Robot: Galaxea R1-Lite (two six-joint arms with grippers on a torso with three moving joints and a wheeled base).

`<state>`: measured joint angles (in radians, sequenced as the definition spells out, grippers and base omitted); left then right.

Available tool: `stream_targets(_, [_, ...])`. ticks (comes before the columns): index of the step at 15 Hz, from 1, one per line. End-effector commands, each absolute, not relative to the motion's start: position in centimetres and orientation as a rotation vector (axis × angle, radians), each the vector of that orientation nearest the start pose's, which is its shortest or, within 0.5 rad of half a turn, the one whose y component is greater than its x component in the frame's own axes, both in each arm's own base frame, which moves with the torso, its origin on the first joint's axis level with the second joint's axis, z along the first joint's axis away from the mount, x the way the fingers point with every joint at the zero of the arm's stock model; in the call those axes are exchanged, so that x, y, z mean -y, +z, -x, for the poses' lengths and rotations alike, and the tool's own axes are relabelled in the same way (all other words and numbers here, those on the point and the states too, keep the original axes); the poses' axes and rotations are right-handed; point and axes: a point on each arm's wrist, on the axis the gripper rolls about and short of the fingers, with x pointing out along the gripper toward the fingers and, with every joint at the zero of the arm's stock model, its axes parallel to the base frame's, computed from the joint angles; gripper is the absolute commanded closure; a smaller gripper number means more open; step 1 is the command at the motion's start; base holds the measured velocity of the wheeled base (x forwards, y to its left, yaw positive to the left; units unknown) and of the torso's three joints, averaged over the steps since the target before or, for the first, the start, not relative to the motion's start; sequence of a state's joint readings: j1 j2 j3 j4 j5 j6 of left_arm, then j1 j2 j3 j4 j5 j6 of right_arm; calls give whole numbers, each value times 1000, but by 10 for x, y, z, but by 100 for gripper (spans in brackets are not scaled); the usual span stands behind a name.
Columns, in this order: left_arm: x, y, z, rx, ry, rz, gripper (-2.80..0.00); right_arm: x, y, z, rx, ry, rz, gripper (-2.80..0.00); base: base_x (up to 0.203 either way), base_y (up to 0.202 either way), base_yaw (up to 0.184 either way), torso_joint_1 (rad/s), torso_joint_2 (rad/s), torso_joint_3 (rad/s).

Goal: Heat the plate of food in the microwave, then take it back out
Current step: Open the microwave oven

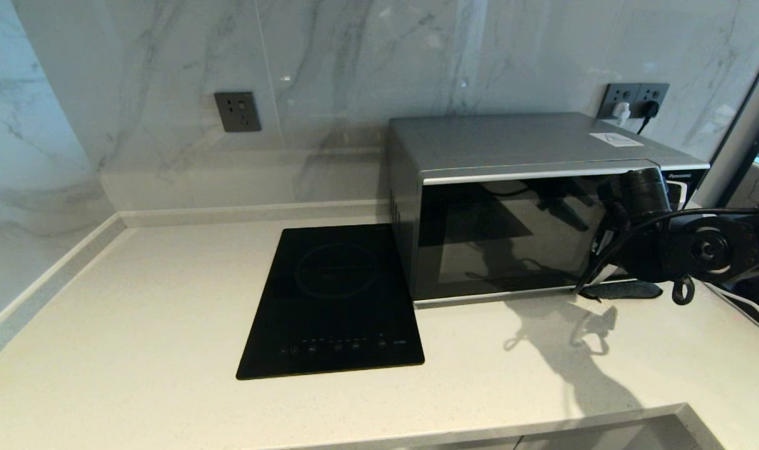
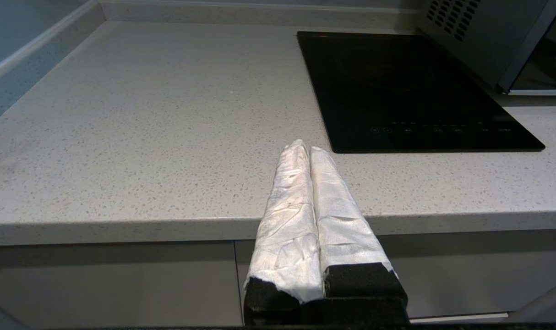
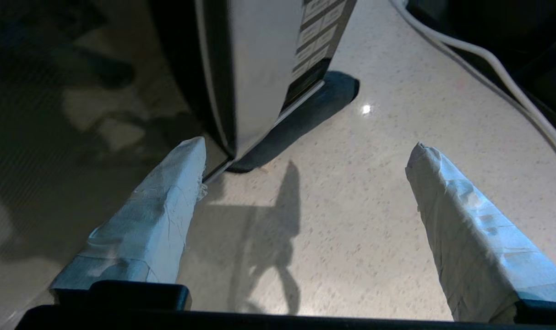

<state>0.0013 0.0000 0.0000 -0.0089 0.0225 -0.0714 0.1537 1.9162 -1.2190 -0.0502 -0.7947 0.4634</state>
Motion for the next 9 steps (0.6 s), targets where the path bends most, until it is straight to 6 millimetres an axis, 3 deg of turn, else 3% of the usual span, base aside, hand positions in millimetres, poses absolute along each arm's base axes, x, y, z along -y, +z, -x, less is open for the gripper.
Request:
stream_targets(1, [0, 76, 23, 9, 24, 72, 0, -30, 167, -366, -420, -759, -130, -280, 0, 0, 0, 0, 0, 0])
stream_targets(9, [0, 76, 23, 9, 24, 72, 0, -20, 168, -381, -397, -779, -127, -280, 0, 0, 0, 0, 0, 0])
